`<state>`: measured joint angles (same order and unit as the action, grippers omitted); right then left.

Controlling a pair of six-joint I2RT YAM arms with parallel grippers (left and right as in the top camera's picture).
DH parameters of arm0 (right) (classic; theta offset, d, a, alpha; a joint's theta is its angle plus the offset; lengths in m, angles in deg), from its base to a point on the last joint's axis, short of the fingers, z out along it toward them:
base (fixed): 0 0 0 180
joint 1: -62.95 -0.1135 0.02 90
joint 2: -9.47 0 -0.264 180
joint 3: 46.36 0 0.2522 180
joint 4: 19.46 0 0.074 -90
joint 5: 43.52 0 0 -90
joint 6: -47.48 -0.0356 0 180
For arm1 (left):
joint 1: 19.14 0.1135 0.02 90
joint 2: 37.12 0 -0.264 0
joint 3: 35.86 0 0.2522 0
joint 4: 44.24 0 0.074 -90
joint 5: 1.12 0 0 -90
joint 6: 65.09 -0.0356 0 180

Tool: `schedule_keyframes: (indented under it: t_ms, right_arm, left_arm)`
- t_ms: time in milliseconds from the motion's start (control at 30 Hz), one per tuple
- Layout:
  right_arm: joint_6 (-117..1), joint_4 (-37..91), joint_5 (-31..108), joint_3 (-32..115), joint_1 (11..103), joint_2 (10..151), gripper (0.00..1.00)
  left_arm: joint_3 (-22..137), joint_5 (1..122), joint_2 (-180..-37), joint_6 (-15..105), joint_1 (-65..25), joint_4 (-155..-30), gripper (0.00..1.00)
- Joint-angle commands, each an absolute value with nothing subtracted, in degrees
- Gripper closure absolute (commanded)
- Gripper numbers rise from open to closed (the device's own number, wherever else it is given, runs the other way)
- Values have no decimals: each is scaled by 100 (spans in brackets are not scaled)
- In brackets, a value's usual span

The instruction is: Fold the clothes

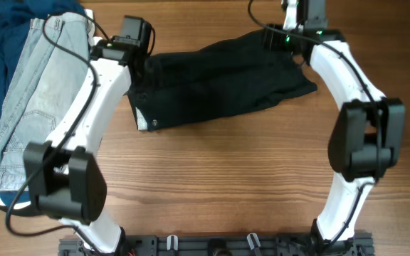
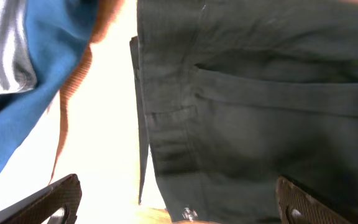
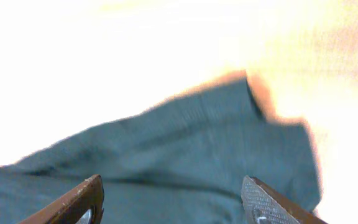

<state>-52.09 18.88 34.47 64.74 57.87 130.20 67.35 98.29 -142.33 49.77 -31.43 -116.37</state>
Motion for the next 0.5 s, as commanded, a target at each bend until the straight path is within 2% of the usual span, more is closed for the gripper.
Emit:
schedule_keyframes:
  t_ms: [0,133,200,333,467]
  right_arm:
    - [-4675,1788,3357,6596,5725,13033,27]
    - [-4586,1735,3351,6596,5655,13466,28]
    - [-4551,1757,3351,6596,5618,13689,25]
    - [-4549,1746,3353,6594,5616,13820,23]
    - [-4546,1746,3353,6594,5614,13829,23]
  left_arm:
    - [6695,9574,-14281,5593,-3032,-11696,0]
    - [6232,9447,-14382,6142,-2804,-11377,0]
    - [5804,9093,-14386,6120,-2564,-10972,0]
    - [5342,8374,-14395,5204,-2273,-10107,0]
    - [5028,8302,-14506,4616,-2120,-9484,0]
